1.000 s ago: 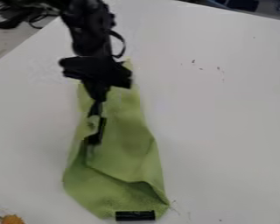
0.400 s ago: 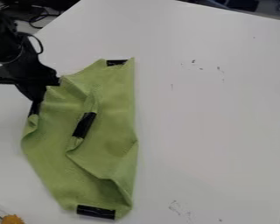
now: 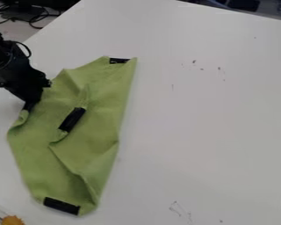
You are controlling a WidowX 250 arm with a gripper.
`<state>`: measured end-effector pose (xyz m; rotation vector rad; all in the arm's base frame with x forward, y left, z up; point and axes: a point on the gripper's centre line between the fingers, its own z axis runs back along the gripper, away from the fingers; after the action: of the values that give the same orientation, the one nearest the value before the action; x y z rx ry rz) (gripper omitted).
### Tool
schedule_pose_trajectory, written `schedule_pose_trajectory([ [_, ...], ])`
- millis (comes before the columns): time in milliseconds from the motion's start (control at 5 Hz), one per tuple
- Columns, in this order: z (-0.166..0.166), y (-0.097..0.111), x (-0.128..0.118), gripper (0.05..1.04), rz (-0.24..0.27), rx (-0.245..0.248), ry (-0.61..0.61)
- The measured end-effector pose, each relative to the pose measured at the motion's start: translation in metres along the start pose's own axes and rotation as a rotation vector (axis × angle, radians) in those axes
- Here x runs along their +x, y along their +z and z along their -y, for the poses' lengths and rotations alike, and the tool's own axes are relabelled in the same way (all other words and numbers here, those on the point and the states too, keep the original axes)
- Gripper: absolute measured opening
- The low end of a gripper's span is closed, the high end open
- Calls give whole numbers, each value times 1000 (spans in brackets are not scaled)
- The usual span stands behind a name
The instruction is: Unfold the cloth from right to left
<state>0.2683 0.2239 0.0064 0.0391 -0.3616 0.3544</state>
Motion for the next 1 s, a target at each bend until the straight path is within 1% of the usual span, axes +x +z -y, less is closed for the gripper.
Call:
schedule_pose_trajectory([
  [200, -7, 2, 3, 758, -8, 26, -34],
  [400, -21, 4, 3, 985, -13, 51, -29],
  [600, -34, 3, 8, 1001, -4, 79, -46],
  [1000, -66, 12, 13, 1000, 11, 155, -79],
])
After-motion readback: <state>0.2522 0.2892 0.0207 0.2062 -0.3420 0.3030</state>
